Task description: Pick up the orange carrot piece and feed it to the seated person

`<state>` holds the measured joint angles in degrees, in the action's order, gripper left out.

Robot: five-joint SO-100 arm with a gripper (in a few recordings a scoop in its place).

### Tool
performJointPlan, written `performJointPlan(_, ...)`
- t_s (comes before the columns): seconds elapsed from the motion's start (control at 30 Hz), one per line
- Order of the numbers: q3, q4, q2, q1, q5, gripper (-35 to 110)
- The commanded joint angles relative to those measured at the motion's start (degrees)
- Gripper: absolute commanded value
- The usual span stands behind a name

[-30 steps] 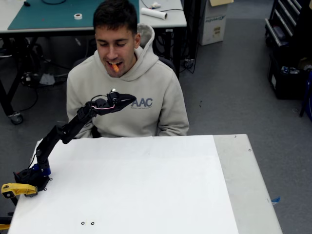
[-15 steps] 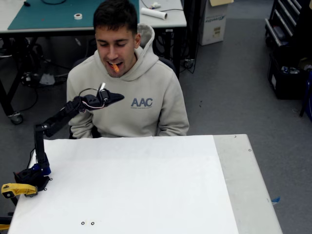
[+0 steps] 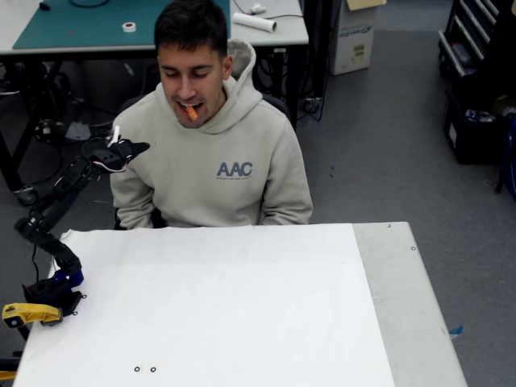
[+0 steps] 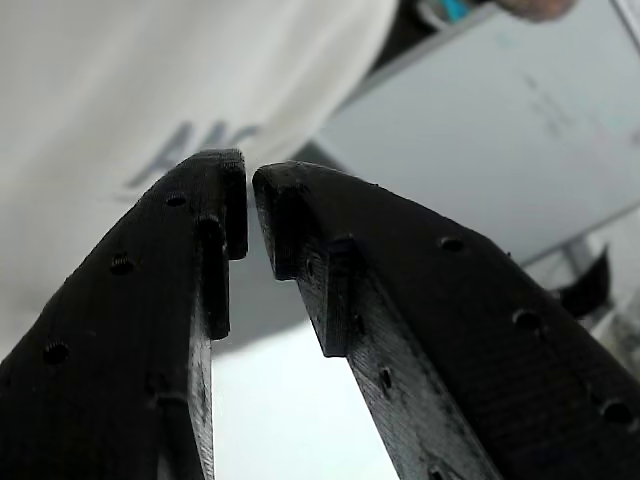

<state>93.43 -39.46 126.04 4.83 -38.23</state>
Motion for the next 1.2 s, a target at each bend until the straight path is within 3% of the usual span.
performJointPlan(0.0,8.88,0.7,13.62,2.46,2.9,-3)
performJointPlan(0.67,55.9,0.35,61.7,2.46,33.49,-3)
performJointPlan(0.9,61.35,-0.09,62.23,2.29,40.78,-3)
performJointPlan(1.17,70.75,-0.09,62.14,2.11,41.48,-3)
